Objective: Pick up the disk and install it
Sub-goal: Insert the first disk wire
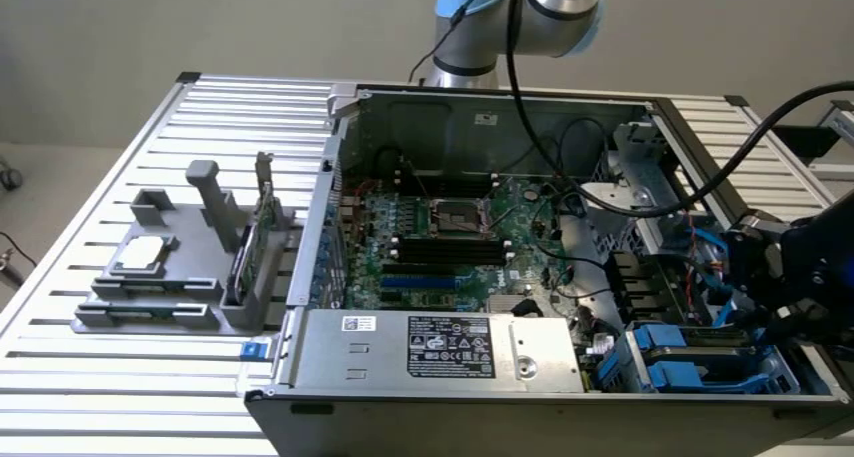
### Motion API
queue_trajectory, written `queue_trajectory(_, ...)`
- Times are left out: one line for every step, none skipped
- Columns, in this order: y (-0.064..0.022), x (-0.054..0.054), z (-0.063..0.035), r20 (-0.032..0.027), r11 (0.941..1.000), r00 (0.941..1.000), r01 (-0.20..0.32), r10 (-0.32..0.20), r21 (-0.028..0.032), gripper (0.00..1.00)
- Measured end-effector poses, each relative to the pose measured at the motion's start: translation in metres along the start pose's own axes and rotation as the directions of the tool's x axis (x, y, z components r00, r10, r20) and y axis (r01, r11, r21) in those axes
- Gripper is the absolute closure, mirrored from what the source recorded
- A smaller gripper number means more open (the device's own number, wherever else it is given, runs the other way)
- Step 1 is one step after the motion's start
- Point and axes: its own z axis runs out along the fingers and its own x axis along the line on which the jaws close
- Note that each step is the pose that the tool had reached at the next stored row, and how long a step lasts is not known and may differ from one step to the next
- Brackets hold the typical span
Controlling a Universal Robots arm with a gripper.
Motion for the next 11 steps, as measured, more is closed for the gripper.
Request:
queue_trajectory(-0.0003, -0.0005, 0.0002, -0.0012, 1.0, 1.0, -0.001, 0.001, 0.0004, 0.7)
queue_trajectory(-0.0005, -0.0009, 0.0003, -0.0022, 1.0, 1.0, -0.003, 0.003, 0.0008, 0.7)
queue_trajectory(-0.0007, -0.0012, 0.0006, -0.0031, 1.0, 1.0, -0.005, 0.005, 0.001, 0.7)
queue_trajectory(-0.0008, -0.0013, 0.001, -0.0039, 1.0, 1.0, -0.007, 0.007, 0.0007, 0.7)
queue_trajectory(-0.0008, -0.0013, 0.0013, -0.0044, 0.9999, 0.9999, -0.011, 0.011, 0.0004, 0.7)
queue_trajectory(-0.0009, -0.0014, 0.0016, -0.0047, 0.9999, 0.9999, -0.015, 0.015, -0.0001, 0.7)
queue_trajectory(-0.001, -0.0014, 0.0019, -0.0052, 0.9998, 0.9998, -0.019, 0.019, -0.0009, 0.7)
queue_trajectory(-0.001, -0.0015, 0.0022, -0.0059, 0.9997, 0.9997, -0.023, 0.023, -0.0019, 0.7)
queue_trajectory(-0.0011, -0.0015, 0.0025, -0.0068, 0.9996, 0.9996, -0.027, 0.027, -0.0028, 0.7)
queue_trajectory(-0.0011, -0.0015, 0.0028, -0.0077, 0.9995, 0.9995, -0.031, 0.031, -0.0039, 0.7)
queue_trajectory(-0.0012, -0.0015, 0.003, -0.0085, 0.9994, 0.9994, -0.035, 0.035, -0.0049, 0.7)
